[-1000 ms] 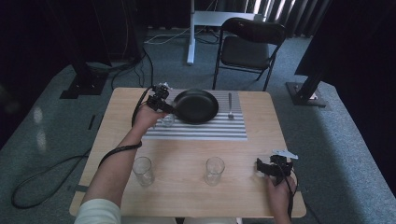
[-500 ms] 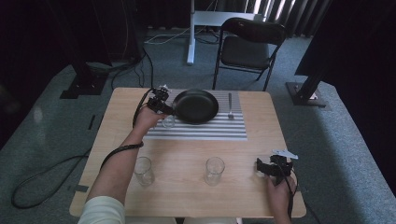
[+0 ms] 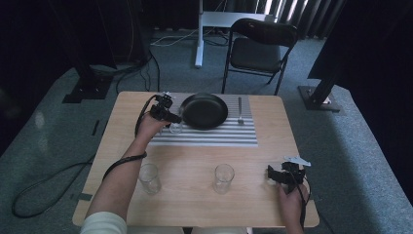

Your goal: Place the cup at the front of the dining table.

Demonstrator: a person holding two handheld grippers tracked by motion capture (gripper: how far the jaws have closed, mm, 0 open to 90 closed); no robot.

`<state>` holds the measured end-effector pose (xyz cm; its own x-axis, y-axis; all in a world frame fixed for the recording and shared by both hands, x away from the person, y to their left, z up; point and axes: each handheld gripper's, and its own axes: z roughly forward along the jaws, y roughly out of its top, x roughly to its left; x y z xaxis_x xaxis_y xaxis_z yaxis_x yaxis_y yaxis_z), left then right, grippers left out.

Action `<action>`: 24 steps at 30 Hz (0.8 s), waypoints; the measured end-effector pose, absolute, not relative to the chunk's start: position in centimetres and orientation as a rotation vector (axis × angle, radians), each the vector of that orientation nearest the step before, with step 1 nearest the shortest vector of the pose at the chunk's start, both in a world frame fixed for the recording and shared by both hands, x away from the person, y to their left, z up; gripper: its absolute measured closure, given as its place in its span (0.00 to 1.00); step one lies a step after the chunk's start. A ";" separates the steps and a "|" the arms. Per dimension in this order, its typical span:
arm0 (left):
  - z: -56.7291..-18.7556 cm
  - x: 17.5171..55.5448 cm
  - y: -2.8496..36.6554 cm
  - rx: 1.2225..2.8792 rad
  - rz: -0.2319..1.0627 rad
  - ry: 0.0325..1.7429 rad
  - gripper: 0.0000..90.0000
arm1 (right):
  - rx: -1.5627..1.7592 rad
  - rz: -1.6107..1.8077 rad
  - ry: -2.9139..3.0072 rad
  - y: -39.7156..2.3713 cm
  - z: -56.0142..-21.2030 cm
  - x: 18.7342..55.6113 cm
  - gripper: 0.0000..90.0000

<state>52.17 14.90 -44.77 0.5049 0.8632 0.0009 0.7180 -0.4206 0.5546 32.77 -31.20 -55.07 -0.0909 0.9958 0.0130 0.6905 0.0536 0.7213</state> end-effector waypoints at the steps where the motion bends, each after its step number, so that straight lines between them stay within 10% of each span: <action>1: -44.8 52.1 14.9 2.263 0.395 1.297 0.22 | 1.686 0.795 1.836 -31.2 -55.1 32.8 0.13; 24: -44.0 48.6 17.3 2.237 0.396 1.298 0.22 | 1.686 0.795 1.835 -31.2 -55.1 32.8 0.13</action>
<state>48.59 17.31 -44.01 0.4982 0.8670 -0.0074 0.7150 -0.4061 0.5690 32.77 -31.20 -55.07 -0.0906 0.9958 0.0132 0.6906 0.0533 0.7212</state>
